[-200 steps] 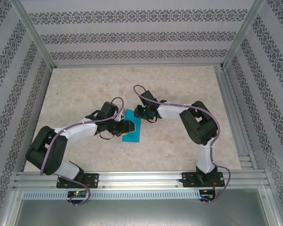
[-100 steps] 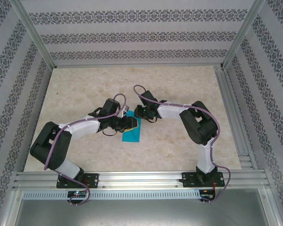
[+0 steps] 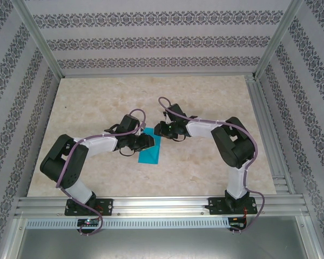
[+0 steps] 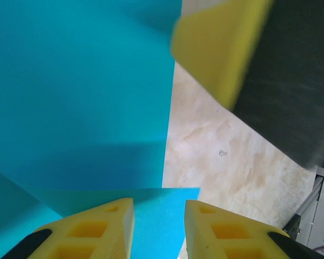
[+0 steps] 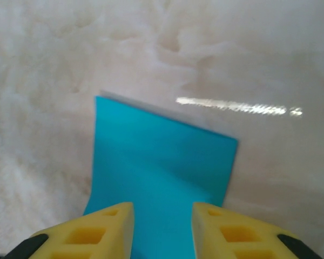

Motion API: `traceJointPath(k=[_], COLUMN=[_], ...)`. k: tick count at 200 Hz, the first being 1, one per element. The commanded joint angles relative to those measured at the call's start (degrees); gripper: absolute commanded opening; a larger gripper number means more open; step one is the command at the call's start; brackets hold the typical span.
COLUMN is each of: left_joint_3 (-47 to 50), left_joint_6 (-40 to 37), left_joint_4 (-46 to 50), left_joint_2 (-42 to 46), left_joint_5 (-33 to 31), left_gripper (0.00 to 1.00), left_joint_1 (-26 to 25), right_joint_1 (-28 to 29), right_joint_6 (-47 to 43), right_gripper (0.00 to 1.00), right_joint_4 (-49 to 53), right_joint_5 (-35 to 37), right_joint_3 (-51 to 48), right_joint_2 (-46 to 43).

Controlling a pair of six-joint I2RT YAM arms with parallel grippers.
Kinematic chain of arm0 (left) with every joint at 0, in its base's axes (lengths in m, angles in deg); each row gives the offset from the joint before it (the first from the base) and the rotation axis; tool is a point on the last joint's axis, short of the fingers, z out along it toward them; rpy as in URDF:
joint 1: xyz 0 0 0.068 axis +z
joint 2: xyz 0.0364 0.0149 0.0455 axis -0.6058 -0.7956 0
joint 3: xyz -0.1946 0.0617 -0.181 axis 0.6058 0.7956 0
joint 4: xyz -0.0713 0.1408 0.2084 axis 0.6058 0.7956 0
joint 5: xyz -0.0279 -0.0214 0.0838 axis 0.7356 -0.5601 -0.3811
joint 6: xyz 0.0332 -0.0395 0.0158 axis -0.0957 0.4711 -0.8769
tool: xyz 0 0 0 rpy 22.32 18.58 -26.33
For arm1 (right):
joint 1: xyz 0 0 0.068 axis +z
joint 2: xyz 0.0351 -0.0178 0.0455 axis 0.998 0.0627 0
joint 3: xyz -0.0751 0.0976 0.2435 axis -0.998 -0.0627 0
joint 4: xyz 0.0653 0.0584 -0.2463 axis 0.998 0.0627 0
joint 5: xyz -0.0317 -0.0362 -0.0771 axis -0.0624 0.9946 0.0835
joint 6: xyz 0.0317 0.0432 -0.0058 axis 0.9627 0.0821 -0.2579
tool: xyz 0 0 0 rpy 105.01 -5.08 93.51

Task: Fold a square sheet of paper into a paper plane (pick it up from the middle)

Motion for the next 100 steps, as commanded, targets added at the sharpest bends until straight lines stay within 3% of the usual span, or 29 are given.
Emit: traceJointPath(k=[1, 46, 100], left_joint_3=[0.22, 0.87, 1.45], left_joint_6=[-0.23, 0.74, 1.09], left_joint_4=[-0.77, -2.17, -2.92], left_joint_2=[-0.46, -1.21, -1.30], left_joint_5=[-3.24, -3.60, -3.55], left_gripper=[0.29, 0.25, 0.23], left_joint_1=[-0.19, -0.19, -0.20], right_joint_1=[-0.05, 1.69, 4.65], right_joint_6=[-1.92, -2.15, 0.47], right_gripper=[0.36, 0.37, 0.38], right_joint_4=[-1.78, -1.90, -5.56], right_joint_5=[-3.41, -4.06, -7.77], right_joint_3=[-2.57, -9.47, -10.81], right_joint_2=[-5.09, -8.96, -6.68])
